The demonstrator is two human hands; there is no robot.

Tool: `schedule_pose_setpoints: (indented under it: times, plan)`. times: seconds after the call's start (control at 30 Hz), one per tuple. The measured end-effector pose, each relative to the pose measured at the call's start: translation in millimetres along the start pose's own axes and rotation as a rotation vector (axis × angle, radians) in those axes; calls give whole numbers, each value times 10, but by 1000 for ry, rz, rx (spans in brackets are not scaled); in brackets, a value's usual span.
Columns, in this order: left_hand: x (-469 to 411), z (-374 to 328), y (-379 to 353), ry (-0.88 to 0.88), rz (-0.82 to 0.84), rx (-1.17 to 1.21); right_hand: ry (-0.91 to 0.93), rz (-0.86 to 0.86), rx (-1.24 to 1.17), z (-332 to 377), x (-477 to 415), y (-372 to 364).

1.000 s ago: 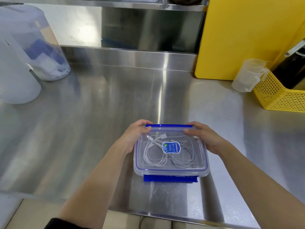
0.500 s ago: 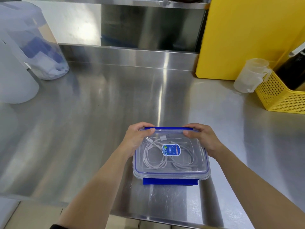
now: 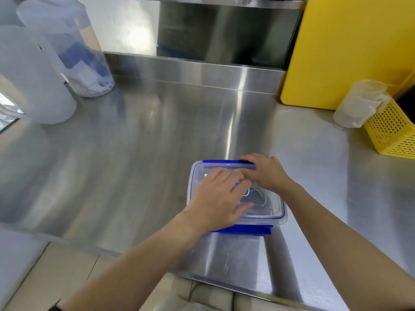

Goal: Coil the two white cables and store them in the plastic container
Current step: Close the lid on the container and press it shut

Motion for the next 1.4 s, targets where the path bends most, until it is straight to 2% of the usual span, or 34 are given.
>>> schedule_pose_setpoints:
  times: [0.1, 0.17, 0.23, 0.37, 0.67, 0.8, 0.97, 1.17, 1.3, 1.4]
  plan:
    - [318, -376, -182, -217, 206, -109, 7, 1, -4, -12, -13, -14]
    - [528, -410, -331, -229, 348, -259, 19, 0, 1, 4, -7, -17]
    - [624, -391, -397, -202, 404, -340, 26, 0, 8, 1, -8, -19]
    - [622, -381, -414, -210, 480, -342, 14, -13, 5, -48, -12, -42]
    - [515, -327, -257, -348, 315, -312, -12, -1, -8, -94, -33, -41]
    - [522, -263, -379, -214, 293, -282, -28, -5, -40, -101, -36, -39]
    - [512, -331, -402, -175, 233, -305, -68, -7, -111, -116, -44, -17]
    - [485, -428, -383, -153, 286, -343, -57, -2, -103, -96, -33, -14]
    - [446, -400, -373, -102, 413, -292, -62, -1, -106, -73, -13, 7]
    - [439, -387, -378, -92, 422, -238, -70, 1, -110, -77, -14, 1]
Point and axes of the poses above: each hand's wrist, its own x-axis away from the middle knuckle, its own y-axis out of the back of the hand, z = x × y, the point moved 6 cm from there along -x, towards the middle knuckle, and after that the axes turned 2 degrees about -z, right-handed, at the moved point
